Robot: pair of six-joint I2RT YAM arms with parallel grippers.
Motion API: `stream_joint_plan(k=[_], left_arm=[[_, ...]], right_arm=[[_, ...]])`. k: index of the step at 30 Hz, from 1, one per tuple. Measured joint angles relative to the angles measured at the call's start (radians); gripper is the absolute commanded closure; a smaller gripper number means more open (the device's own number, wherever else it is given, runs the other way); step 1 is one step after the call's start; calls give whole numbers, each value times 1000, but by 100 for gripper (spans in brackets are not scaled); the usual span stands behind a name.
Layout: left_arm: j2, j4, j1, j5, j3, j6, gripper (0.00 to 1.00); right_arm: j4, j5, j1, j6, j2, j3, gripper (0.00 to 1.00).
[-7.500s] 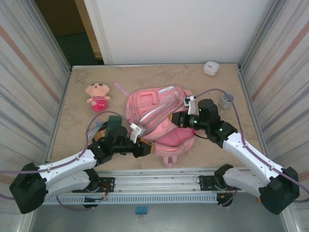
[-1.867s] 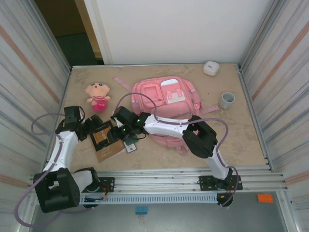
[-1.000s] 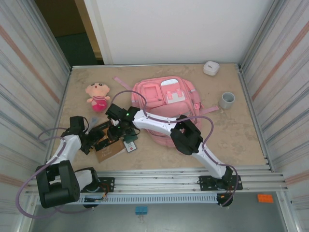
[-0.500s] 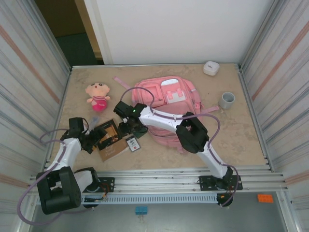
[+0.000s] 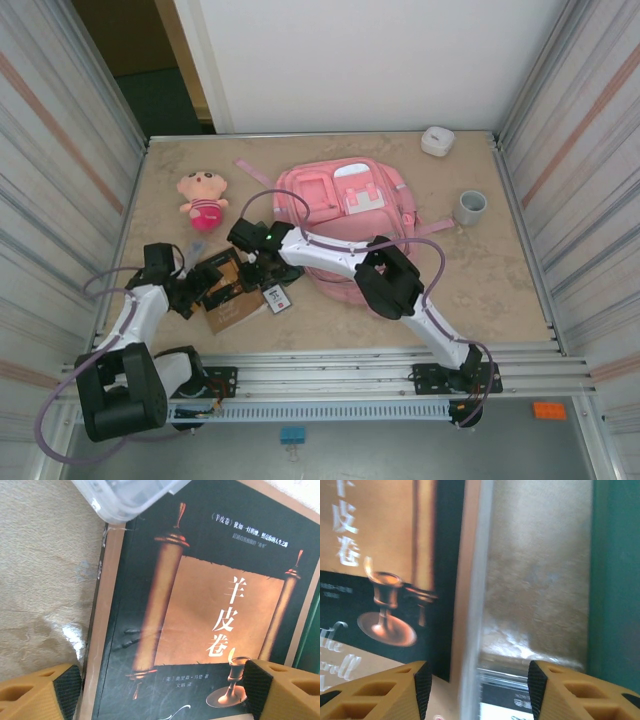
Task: Pack the student bag
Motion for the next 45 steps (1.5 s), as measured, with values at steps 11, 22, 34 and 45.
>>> stream_joint_plan(k=[11, 22, 34, 45], left_arm=[[5, -23, -134, -53, 9, -17, 22], [-83, -31, -150, 35, 61, -74, 26], [-65, 91, -176, 151, 35, -137, 59], [-76, -122, -265, -60, 163, 23, 96]], right_arm=[[-3, -67, -24, -22, 40, 26, 79], [4, -83, -63, -22, 31, 8, 81], [99, -119, -71, 5, -1, -68, 80], [353, -189, -75, 74, -166, -364, 59]])
